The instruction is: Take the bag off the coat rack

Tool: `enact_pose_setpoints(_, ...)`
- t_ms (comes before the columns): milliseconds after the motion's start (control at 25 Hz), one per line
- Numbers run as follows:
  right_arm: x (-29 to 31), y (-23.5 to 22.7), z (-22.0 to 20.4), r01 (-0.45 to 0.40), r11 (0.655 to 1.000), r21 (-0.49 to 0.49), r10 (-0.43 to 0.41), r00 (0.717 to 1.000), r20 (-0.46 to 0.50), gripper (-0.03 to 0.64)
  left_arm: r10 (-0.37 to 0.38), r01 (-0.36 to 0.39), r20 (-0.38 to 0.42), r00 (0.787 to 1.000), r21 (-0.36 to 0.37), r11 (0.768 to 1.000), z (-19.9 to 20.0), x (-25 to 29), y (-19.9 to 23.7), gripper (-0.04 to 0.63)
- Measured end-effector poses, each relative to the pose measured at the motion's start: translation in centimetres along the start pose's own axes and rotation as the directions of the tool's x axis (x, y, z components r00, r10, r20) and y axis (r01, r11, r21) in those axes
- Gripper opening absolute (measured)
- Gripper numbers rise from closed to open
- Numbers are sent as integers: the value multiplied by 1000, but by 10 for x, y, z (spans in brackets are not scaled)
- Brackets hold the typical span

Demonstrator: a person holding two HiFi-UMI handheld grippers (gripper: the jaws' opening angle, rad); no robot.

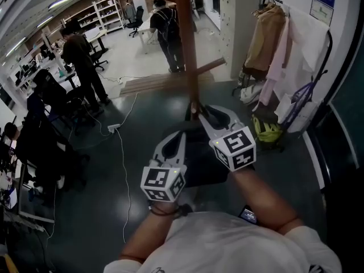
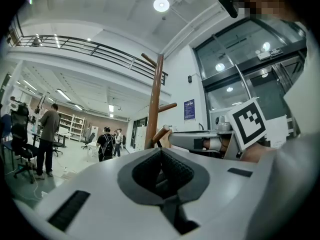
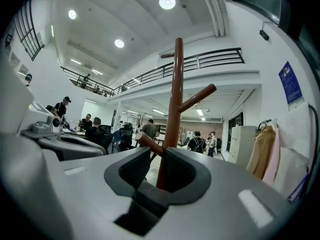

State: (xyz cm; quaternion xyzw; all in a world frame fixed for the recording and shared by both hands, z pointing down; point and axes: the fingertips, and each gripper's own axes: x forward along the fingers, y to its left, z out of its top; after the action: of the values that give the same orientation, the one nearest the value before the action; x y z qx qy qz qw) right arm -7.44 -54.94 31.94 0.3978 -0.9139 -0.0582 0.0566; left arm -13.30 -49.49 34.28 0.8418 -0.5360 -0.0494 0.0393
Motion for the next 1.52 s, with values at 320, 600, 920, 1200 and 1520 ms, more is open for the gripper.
enact_pose_setpoints(320, 49, -21, -29, 25, 1000, -17, -27, 995, -97, 77, -43, 43, -12, 999, -12, 999, 0, 33, 28, 8)
enact_pose_setpoints(600, 66, -27, -39, 17, 999, -29, -21, 991, -129, 57, -49, 49, -24, 999, -33, 998, -8, 43, 41, 7)
enact_pose_setpoints(920, 57, -28, -35, 15, 1000, -23, -17, 994, -109, 28, -39, 38, -20, 999, -40, 998, -9, 37, 42, 8)
enact_pose_setpoints(1200, 28, -13, -7, 15, 999, -49, -17, 999, -42, 28, -11, 11, 8, 1000, -28, 1000, 8, 9, 35, 7)
enact_pose_setpoints(1520, -30, 5, 19, 1, 999, -50, 0, 999, 33, 26, 20, -20, 57, 998, -5, 1000, 29, -31, -2, 8)
